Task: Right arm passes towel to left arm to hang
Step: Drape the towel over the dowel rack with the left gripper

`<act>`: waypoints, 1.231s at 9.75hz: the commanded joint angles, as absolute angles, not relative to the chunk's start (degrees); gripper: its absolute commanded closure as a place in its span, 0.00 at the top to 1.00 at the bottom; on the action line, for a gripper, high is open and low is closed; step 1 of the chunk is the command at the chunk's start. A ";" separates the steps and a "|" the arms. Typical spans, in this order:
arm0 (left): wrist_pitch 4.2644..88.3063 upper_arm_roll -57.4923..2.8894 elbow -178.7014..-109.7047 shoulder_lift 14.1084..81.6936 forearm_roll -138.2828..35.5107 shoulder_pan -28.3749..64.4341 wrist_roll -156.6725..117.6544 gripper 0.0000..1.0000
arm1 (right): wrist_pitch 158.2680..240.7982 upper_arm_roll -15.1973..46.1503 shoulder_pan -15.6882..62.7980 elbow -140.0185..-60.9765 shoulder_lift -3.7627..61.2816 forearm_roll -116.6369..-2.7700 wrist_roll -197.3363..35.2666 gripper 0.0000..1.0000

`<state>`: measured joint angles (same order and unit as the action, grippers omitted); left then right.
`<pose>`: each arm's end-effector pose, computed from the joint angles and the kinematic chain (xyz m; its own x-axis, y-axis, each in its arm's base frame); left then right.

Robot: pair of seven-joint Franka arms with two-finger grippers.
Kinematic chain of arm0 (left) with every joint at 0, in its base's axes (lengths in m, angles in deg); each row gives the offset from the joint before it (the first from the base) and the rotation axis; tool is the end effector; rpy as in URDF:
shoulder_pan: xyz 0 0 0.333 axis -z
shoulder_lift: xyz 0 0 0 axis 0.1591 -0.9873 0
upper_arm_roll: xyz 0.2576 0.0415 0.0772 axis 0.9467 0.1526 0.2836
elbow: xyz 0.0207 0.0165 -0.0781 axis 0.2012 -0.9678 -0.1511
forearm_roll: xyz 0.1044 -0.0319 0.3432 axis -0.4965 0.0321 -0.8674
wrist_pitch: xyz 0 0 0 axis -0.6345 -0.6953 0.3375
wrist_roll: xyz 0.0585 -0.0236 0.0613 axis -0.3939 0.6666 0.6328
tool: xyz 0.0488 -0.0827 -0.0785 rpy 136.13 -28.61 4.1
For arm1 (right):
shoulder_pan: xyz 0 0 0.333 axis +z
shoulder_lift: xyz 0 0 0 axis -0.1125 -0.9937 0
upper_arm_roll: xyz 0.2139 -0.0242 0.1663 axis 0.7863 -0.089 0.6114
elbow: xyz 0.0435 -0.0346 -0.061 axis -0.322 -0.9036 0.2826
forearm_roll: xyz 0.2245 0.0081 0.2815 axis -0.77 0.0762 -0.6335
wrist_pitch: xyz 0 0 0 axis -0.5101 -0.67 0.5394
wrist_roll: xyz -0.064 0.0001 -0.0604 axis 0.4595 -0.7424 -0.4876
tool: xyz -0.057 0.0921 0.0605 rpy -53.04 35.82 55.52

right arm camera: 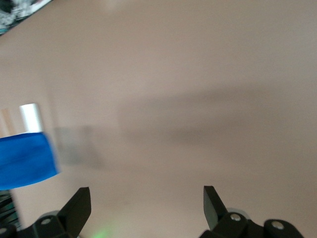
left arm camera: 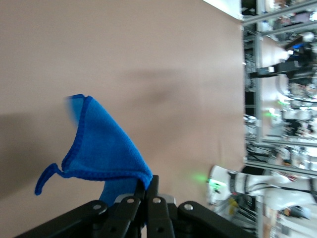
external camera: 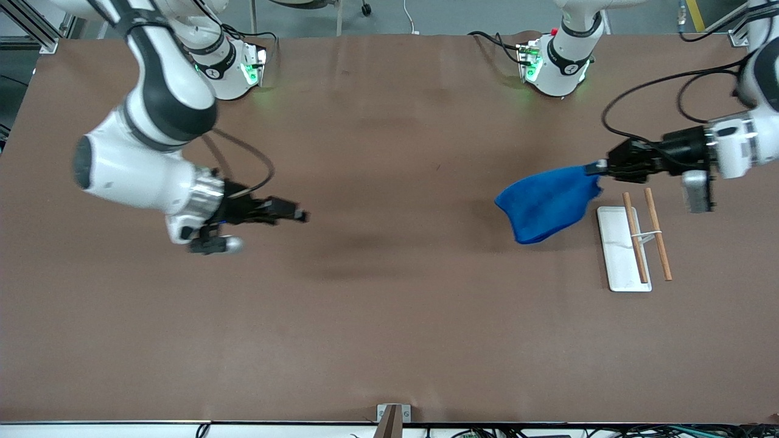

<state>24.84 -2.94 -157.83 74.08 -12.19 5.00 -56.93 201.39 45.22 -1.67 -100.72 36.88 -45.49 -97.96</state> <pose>0.5046 0.0045 0.4383 0.9913 -0.1071 0.0764 -0.1275 -0.6405 0.7573 0.5734 0.1779 0.4051 0.9925 -0.0970 -0.0745 -0.1202 -0.8858 -0.4483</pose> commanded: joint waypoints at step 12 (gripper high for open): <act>25.62 21.33 -142.58 50.68 -29.18 3.09 -87.74 0.00 | 170.32 15.13 2.59 -87.09 55.66 -21.80 -90.46 1.00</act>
